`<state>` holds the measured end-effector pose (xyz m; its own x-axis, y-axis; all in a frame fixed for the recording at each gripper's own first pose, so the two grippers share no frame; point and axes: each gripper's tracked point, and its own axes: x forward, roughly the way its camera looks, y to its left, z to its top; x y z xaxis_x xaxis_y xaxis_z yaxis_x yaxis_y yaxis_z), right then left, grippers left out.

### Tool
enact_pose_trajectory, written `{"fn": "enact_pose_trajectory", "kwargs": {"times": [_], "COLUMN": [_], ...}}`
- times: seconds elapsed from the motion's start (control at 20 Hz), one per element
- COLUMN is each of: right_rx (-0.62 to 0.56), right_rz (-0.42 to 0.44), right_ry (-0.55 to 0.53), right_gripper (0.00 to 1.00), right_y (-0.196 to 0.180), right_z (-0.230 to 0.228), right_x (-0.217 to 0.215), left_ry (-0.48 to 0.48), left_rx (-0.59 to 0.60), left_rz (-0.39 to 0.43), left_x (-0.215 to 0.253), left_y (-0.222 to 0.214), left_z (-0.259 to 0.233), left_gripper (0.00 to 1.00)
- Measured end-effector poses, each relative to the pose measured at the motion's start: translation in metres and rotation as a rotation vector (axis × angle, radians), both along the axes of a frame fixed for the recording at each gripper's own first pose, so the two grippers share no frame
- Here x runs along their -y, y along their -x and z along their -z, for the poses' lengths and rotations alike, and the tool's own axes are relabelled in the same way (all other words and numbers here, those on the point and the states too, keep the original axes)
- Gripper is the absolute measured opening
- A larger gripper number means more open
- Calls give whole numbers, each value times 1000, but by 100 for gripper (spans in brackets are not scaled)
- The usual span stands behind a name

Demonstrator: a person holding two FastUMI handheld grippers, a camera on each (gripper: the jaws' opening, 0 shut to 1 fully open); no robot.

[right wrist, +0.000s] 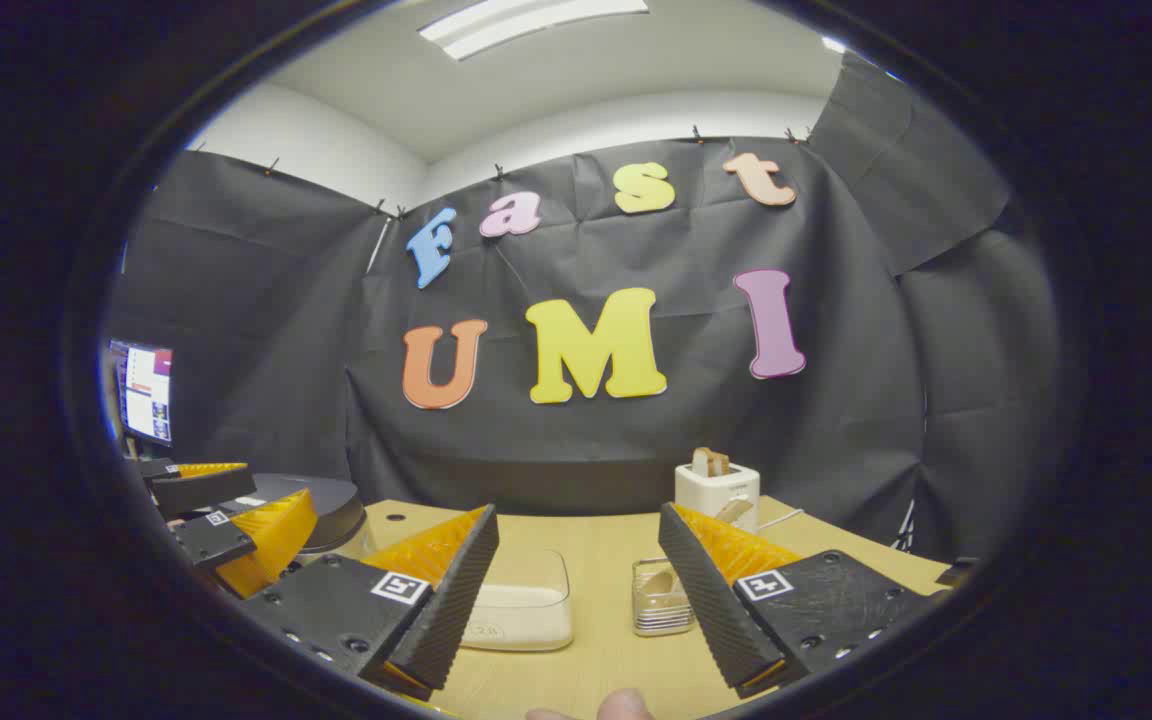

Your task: Close the left gripper, press the button to open the rice cooker; take a wooden spoon from the chopstick holder with the right hand, scoop a spoonful of rice and pour it into the rice cooker, then put the wooden spoon back into the chopstick holder.

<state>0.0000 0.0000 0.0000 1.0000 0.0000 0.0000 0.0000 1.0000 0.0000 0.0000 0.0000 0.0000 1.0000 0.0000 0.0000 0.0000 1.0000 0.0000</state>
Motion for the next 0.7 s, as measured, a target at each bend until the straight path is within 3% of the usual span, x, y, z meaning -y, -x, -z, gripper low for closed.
{"fn": "enact_pose_trajectory", "kwargs": {"times": [0.55,0.6,0.7], "right_rx": [-4,1,-2], "right_rz": [-39,-48,-64], "right_ry": [24,21,13], "right_gripper": [96,92,95], "right_y": [-6,-6,-8], "right_z": [5,4,7], "right_x": [-19,-22,-27], "left_ry": [28,30,35], "left_rx": [-20,-19,-13], "left_rz": [-22,-22,-18], "left_x": [-8,-8,-7], "left_y": [-3,-3,-3], "left_z": [3,3,2], "left_gripper": [98,98,97]}}
